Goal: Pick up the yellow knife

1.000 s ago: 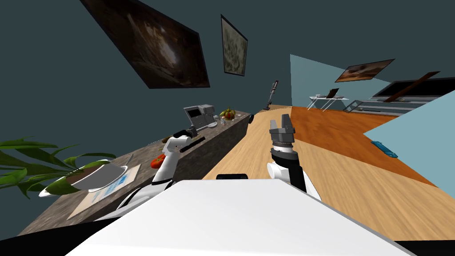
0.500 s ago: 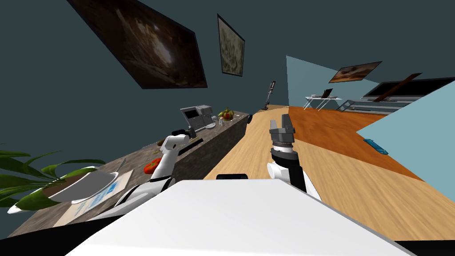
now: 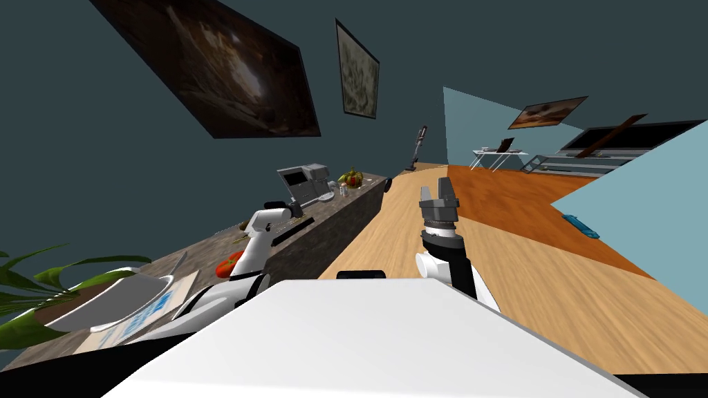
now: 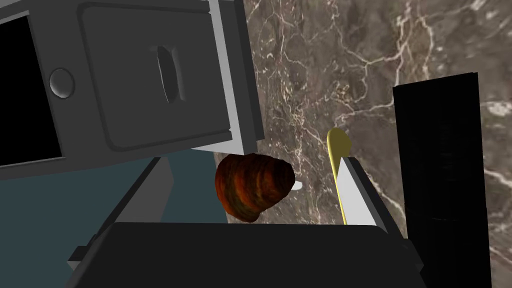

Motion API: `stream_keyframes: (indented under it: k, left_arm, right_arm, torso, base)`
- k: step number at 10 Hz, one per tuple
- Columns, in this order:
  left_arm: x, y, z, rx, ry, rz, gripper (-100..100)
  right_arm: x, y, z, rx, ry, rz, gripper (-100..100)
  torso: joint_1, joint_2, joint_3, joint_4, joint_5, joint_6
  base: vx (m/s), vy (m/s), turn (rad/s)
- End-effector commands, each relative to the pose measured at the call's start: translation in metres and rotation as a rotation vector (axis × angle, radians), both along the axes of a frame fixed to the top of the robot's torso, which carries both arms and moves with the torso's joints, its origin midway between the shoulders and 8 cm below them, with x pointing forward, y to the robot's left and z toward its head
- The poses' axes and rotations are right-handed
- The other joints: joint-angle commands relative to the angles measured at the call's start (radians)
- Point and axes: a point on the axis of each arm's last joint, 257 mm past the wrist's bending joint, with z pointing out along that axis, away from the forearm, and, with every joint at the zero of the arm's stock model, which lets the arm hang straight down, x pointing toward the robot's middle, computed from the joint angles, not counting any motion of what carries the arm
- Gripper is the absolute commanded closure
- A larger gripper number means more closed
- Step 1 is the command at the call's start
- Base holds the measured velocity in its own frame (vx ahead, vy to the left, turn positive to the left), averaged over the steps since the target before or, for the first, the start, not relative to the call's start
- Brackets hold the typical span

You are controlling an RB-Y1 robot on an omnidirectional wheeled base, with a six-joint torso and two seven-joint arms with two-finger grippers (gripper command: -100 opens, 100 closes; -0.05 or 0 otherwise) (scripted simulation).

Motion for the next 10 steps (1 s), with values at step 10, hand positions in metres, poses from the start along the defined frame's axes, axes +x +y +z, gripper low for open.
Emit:
stream_keyframes:
  k: [10]
  left_arm:
    - [-0.048, 0.026, -0.047, -0.141, 0.275, 0.100, -100]
  right_arm:
    - [0.000, 0.000, 0.000, 0.000, 0.000, 0.000, 0]
  torso:
    - [0.001, 0.000, 0.000, 0.000, 0.000, 0.000]
  base:
    - [0.045, 0.009, -0.012]
